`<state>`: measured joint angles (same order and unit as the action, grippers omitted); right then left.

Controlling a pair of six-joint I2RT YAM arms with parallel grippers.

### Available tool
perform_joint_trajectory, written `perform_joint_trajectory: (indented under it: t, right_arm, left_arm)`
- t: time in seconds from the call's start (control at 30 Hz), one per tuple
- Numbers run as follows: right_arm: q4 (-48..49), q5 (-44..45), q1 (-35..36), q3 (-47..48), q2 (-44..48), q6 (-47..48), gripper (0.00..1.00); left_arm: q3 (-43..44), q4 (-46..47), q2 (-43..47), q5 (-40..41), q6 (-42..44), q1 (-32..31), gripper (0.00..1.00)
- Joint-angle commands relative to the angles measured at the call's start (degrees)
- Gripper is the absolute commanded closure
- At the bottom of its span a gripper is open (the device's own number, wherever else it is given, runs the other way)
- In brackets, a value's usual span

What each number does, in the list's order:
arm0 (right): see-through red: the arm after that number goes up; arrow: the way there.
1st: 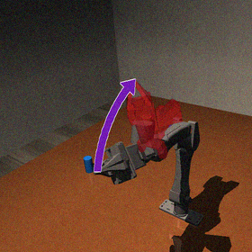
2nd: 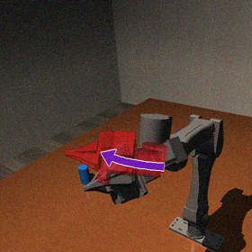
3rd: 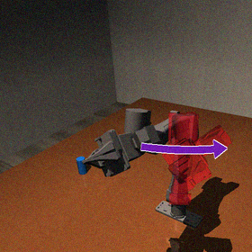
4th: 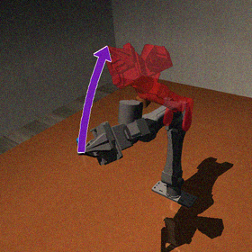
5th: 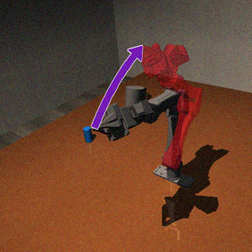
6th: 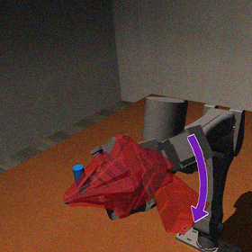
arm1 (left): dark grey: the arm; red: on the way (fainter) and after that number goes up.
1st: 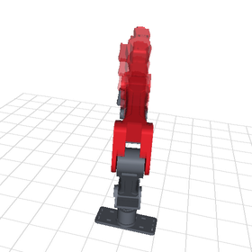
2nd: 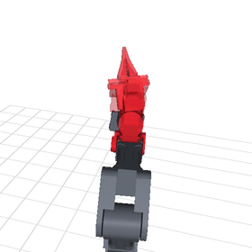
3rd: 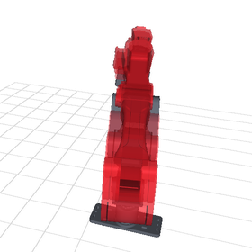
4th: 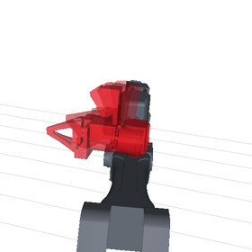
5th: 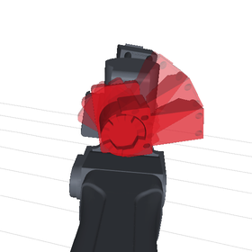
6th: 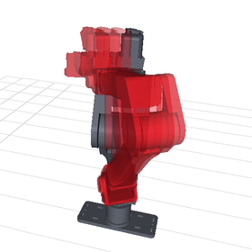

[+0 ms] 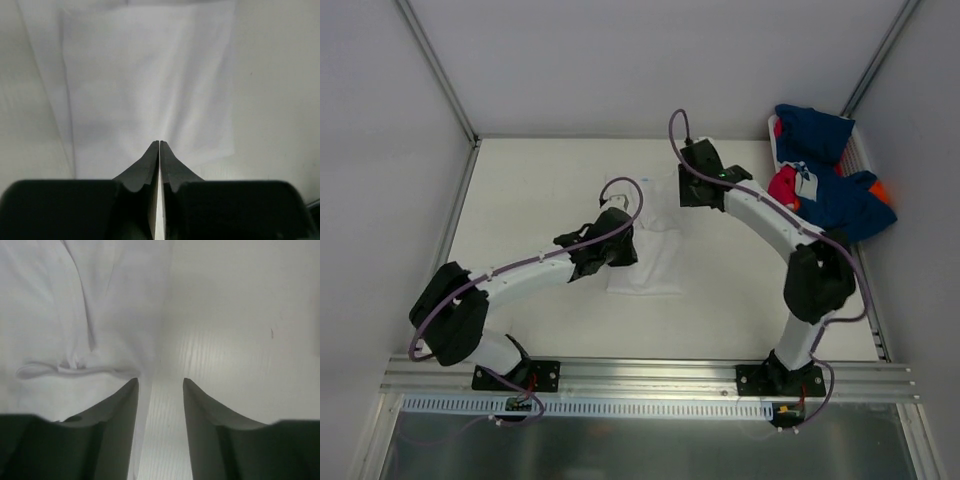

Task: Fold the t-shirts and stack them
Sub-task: Grab one side of the 2/3 rectangular tshirt with both arms

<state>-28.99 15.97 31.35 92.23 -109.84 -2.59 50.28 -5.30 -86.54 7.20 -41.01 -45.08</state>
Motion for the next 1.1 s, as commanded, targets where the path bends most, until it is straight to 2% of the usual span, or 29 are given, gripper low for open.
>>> perform_joint_trajectory:
  t: [0.0, 0.03, 0.07, 0.1, 0.17, 0.2, 0.27, 0.33, 0.47, 0.63, 0.77, 0.8, 0.87, 1.07]
  right_arm:
    - [-0.8, 1.79, 0.11, -9.12, 16.3, 0.22, 0.53]
    - [-0.8, 0.66, 0.11, -11.17, 18.76, -0.57, 0.43]
    - [-0.89, -0.49, 0.11, -13.19, 23.4, -0.83, 0.26]
    - [-0.89, -3.46, 0.11, -17.13, 25.53, -1.36, 0.17]
    - [-0.63, -6.98, 0.11, -21.19, 29.49, -3.56, 0.11]
    - [1.11, -11.18, 0.2, -25.82, 33.08, -4.43, 0.09]
    - [4.88, -15.16, 0.11, -30.33, 36.35, -7.41, 0.07]
    - [8.58, -22.8, 0.2, -37.01, 40.4, -9.35, 0.06]
    - [16.05, -27.65, 0.2, -44.75, 44.53, -13.57, 0.06]
    - [25.02, -34.94, 0.11, -52.92, 47.0, -19.37, 0.06]
    - [33.11, -36.71, 0.11, -58.2, 46.92, -23.07, 0.06]
    - [33.82, -36.88, 0.2, -59.6, 46.74, -23.6, 0.06]
    - [34.62, -36.62, 0.2, -60.58, 46.65, -24.48, 0.06]
    - [33.39, -34.34, 0.2, -62.52, 47.0, -24.57, 0.06]
  left_arm:
    - [5.09, -5.94, 8.74, 12.47, 6.29, -0.45, 0.92]
    - [5.18, -6.91, 11.63, 14.23, 6.91, -0.45, 0.81]
    - [5.18, -7.26, 12.88, 15.98, 8.04, -0.45, 0.58]
    - [4.48, -8.49, 14.89, 18.96, 8.32, -0.45, 0.45]
    - [3.78, -10.25, 15.96, 20.22, 8.58, -0.36, 0.19]
    - [2.47, -11.21, 16.31, 18.83, 8.15, -0.27, 0.01]
    - [0.35, -11.22, 16.75, 15.84, 6.23, -0.18, 0.01]
    - [-3.86, -9.22, 17.81, 11.27, 4.81, -0.18, 0.01]
    - [-13.35, 1.04, 23.33, 2.84, 4.45, 0.08, 0.01]
    - [-21.62, 5.38, 29.58, -3.23, 5.24, 1.74, 0.01]
    - [-29.79, 17.4, 32.13, -12.89, 3.76, 7.36, 0.01]
    - [-32.67, 22.04, 32.49, -17.0, 3.4, 10.68, 0.01]
    - [-33.93, 23.58, 31.97, -18.19, 3.83, 12.47, 0.01]
    - [-32.97, 25.68, 23.1, -20.3, 4.8, 13.7, 0.01]
